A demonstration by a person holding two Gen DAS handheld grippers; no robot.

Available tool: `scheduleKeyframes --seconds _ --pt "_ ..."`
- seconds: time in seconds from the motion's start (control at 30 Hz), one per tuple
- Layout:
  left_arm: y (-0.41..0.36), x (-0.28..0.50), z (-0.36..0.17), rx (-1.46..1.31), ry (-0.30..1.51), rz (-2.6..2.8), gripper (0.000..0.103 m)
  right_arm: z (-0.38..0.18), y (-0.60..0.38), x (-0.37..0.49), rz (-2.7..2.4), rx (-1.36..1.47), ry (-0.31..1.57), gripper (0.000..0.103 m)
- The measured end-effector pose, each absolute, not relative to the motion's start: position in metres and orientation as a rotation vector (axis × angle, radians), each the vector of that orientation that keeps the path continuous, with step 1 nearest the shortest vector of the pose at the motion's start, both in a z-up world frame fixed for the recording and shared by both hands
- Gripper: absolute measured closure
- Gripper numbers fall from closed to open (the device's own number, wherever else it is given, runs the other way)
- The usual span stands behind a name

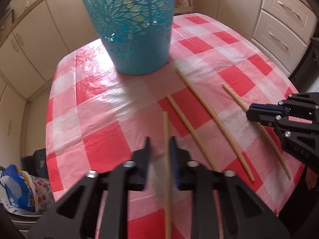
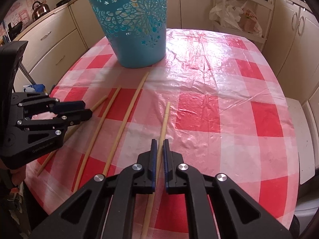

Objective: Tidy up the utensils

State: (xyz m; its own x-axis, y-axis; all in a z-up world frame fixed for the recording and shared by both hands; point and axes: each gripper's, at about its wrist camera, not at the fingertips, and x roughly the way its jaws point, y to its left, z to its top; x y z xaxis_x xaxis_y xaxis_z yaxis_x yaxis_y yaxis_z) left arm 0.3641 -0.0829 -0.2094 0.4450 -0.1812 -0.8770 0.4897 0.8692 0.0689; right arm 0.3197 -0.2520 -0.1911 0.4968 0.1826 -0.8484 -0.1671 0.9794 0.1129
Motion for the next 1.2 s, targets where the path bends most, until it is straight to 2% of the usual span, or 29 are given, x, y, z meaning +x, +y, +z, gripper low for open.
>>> scheduleKeyframes --seconds 0.33,0.5,0.8,1.07,1.2 --pt "-0.09 0.358 -0.211 0.373 0.983 -0.409 0.098 -0.194 -0.243 0.315 0.209 -0.066 1.021 0.096" --pt "-0.089 0.353 -0.206 0.344 0.967 -0.419 0.099 -0.194 -0.259 0.314 0.242 0.107 1.022 0.097" --pt "-0.072 0.35 -0.149 0.286 0.819 -0.416 0.099 -0.203 -0.285 0.304 0.278 0.297 0.951 0.097" --pt "-0.077 0.338 -0.121 0.299 0.734 -0.423 0.099 -0.192 -0.282 0.305 0.267 0.254 0.955 0.097" --pt "-0.068 0.343 -0.092 0.225 0.669 -0.424 0.099 -0.206 -0.299 0.308 0.289 0.385 0.955 0.097"
